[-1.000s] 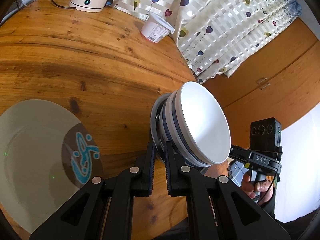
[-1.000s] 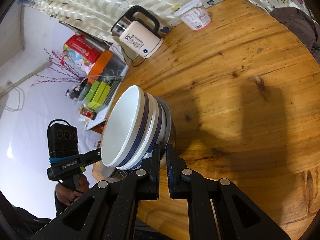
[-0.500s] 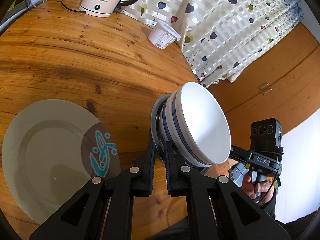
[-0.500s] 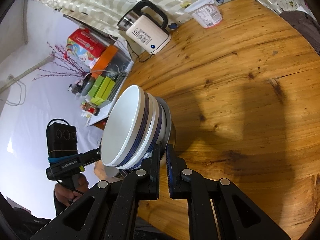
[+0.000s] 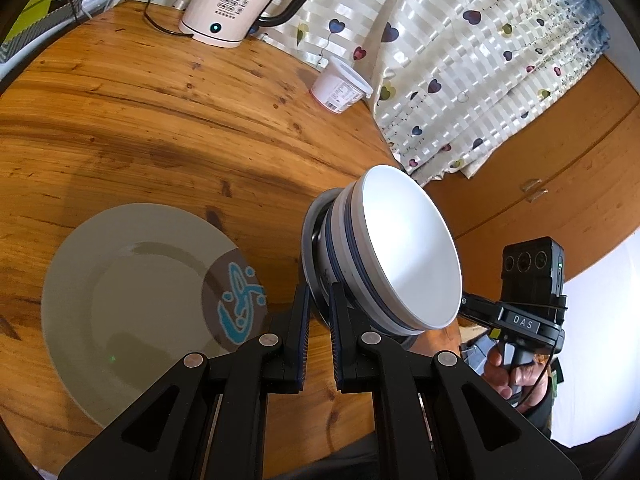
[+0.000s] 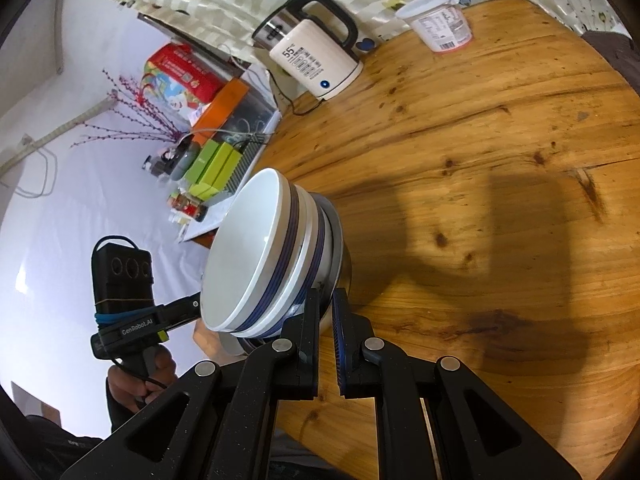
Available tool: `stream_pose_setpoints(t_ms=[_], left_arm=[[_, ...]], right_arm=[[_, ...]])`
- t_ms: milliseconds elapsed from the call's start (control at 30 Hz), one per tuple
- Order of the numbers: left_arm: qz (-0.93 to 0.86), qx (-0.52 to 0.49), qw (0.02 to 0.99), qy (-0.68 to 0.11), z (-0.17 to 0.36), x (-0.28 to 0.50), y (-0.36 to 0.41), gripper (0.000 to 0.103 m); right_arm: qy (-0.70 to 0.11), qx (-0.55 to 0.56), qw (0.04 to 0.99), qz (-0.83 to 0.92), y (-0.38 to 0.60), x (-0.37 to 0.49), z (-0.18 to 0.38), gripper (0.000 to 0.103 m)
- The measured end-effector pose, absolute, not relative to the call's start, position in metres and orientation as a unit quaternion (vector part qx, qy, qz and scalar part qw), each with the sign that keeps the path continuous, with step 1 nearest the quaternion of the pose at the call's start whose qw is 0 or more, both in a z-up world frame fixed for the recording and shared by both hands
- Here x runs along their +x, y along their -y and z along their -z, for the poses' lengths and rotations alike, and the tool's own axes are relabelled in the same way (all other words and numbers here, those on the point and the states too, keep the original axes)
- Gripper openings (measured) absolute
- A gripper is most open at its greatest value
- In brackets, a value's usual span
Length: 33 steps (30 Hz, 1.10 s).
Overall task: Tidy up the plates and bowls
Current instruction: 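Lower the bowl stack onto the beige plate stack with both grippers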
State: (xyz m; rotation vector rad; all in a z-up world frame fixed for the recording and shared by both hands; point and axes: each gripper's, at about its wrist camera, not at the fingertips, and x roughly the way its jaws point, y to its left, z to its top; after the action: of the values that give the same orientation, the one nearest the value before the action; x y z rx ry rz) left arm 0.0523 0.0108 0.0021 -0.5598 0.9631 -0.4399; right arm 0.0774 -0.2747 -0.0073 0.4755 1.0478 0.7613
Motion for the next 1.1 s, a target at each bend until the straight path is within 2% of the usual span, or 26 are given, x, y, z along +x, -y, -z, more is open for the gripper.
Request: stream_pose_setpoints(t_ms=[1100], left_arm=[[0.135,-0.298,0.837,-0.438,0.000,0.009,-0.081,0.008]], right_arm=[[-0.508,0.181,0.738,-0.405,0.193,0.088,0.013,0.007]])
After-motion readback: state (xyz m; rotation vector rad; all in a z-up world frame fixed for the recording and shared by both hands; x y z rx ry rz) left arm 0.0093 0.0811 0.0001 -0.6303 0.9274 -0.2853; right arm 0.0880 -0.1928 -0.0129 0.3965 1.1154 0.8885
